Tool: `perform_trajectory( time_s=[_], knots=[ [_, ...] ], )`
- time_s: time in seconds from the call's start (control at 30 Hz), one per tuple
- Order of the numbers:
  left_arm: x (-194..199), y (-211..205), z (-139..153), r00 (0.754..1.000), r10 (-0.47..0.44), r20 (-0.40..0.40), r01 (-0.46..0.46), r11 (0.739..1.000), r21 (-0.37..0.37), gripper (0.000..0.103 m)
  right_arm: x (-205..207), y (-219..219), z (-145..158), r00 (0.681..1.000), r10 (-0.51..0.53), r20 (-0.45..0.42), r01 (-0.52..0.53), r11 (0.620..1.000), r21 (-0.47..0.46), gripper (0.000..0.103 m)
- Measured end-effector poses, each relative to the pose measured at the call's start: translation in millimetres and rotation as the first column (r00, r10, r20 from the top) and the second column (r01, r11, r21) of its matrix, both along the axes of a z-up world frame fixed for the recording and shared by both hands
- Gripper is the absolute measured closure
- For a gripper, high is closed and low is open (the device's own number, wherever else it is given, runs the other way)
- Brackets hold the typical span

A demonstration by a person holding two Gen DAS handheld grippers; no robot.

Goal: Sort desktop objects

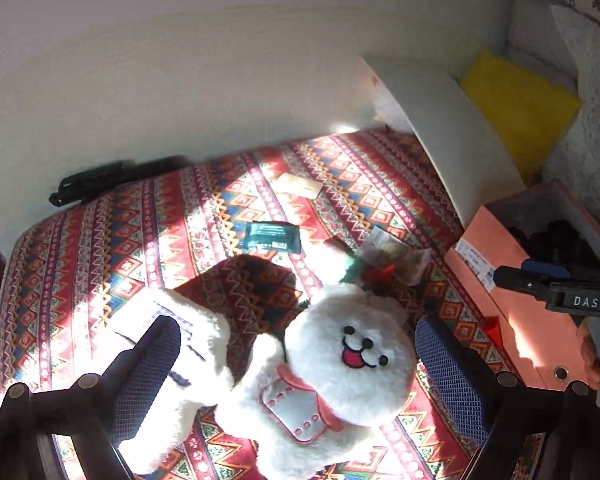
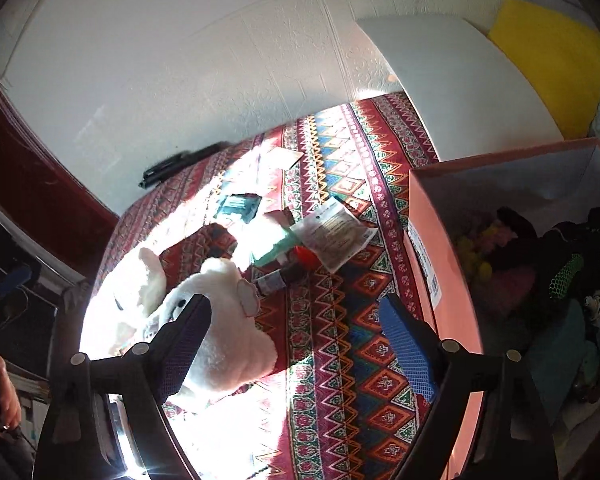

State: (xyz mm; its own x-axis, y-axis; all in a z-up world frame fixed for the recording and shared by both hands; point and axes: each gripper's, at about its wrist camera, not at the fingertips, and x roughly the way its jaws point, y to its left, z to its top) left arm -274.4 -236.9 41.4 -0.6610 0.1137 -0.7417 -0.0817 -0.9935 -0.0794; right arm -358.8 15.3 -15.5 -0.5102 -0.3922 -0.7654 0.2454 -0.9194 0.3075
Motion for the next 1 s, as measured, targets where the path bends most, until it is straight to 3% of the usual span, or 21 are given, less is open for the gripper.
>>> perform_trajectory(
  time_s=[0.1, 0.2, 0.4, 0.6, 0.73, 0.8, 0.87, 0.93, 1.0],
  knots=[
    [-13.8, 22.2, -21.0, 0.999, -0.051, 0.008, 0.05, 0.998, 0.04, 0.005, 1.5, 17.6, 9.5, 0.998, -0.044, -0.051, 0.046, 0.997, 0.058, 0.014],
    [-35.0, 59.9, -49.8, 0.993, -0.118, 0.028, 0.117, 0.992, 0.042, 0.005, 2.4, 45.4, 21.6, 0.991, -0.108, -0.078, 0.112, 0.992, 0.052, 0.014],
    [-82.8, 140.7, -107.9, 0.975, -0.212, 0.06, 0.215, 0.976, -0.036, 0.005, 0.5, 91.4, 32.9, 0.978, -0.185, -0.097, 0.184, 0.983, -0.012, 0.014],
    [-129.5, 155.5, -160.7, 0.98, -0.16, 0.122, 0.164, 0.986, -0.022, 0.009, -10.4, 111.7, 25.6, 0.981, -0.17, -0.091, 0.166, 0.985, -0.054, 0.014],
    [-153.8, 143.9, -175.8, 0.979, -0.133, 0.154, 0.119, 0.988, 0.099, 0.022, -23.6, 119.3, 13.1, 0.982, -0.174, -0.073, 0.169, 0.983, -0.075, 0.014],
    [-160.7, 152.0, -177.4, 0.979, -0.141, 0.15, 0.134, 0.989, 0.057, 0.027, -27.2, 119.5, 9.3, 0.984, -0.162, -0.07, 0.156, 0.985, -0.08, 0.014],
    [-167.6, 159.5, -187.8, 0.968, -0.161, 0.193, 0.156, 0.987, 0.037, 0.045, -29.2, 113.6, 4.0, 0.99, -0.126, -0.068, 0.121, 0.99, -0.065, 0.014],
    [-170.9, 163.6, -201.0, 0.96, -0.158, 0.232, 0.159, 0.987, 0.015, 0.048, -29.9, 106.0, -1.7, 0.994, -0.089, -0.063, 0.088, 0.996, -0.026, 0.02],
    [-173.1, 163.2, -207.0, 0.955, -0.158, 0.252, 0.152, 0.987, 0.04, 0.053, -28.9, 98.3, -5.2, 0.996, -0.062, -0.061, 0.065, 0.997, 0.037, 0.028]
  ],
)
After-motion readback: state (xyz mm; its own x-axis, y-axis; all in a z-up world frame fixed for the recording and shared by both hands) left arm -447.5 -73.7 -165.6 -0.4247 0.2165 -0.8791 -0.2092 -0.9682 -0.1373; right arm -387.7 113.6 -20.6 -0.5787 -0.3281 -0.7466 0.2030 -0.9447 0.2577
